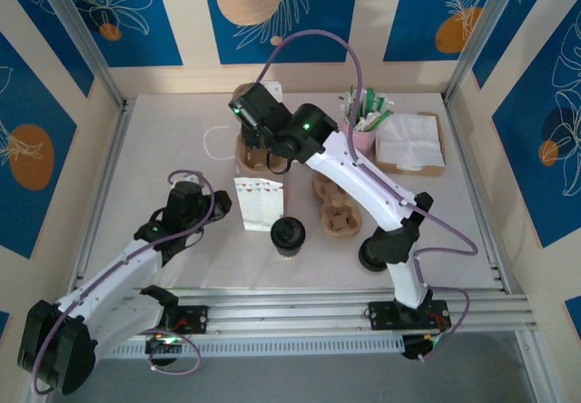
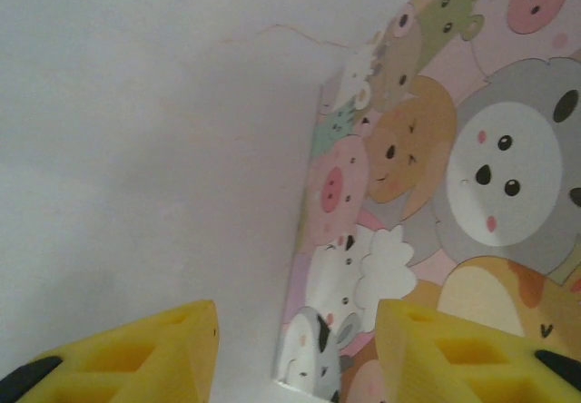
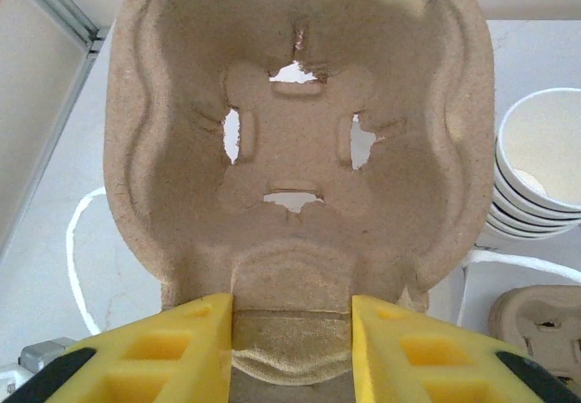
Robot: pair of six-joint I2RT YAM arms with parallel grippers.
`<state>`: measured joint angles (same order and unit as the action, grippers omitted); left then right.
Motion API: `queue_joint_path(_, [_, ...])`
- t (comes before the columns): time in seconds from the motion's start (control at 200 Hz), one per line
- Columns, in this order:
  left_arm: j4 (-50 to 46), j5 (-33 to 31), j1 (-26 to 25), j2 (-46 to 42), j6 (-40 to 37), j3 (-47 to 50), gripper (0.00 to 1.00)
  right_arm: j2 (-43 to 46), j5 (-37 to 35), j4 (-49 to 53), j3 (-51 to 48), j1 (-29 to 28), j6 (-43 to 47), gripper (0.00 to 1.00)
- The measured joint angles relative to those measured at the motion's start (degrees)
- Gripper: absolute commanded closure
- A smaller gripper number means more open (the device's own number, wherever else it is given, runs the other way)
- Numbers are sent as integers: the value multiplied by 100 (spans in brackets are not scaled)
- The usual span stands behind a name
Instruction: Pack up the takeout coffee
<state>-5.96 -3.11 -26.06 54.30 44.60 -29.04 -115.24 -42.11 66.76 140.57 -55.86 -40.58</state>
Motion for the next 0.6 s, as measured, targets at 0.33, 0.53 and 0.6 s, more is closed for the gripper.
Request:
queue_joint_path(0.33, [1069,579,-20,20,356,470,51,-195,-33,162,59,79,2,63])
queue_joint_path(0.53, [1521,769,-164,22,553,636,51,-345,-9,166,74,195,11,63])
queue_joint_path(0.6, [1635,785,-201,46,616,654,51,-363,7,170,81,223,31,63])
